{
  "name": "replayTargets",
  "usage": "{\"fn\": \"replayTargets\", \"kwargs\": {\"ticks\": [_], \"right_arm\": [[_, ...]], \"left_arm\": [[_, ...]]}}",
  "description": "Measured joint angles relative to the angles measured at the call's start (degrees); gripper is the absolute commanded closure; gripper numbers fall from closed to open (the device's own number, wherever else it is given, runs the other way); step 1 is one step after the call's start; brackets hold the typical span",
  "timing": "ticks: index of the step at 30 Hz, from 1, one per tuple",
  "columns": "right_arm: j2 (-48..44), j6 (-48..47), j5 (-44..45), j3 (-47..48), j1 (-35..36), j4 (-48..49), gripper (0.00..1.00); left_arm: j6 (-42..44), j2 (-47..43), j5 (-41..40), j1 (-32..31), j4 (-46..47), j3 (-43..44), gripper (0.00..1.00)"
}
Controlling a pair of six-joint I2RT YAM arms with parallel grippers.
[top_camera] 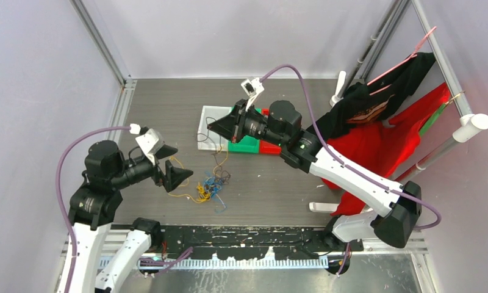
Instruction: Untangle the cables
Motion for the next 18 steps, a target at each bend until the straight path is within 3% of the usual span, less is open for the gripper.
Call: {"fn": "replayTargets", "kwargs": {"ticks": [18], "right_arm": [[9.2,13.4,-3.2,15.8,3.7,15.7,0.99]], "left_arm": [[-16.9,8.2,15.4,-1.0,19.8,-10.1,0.33]]}}
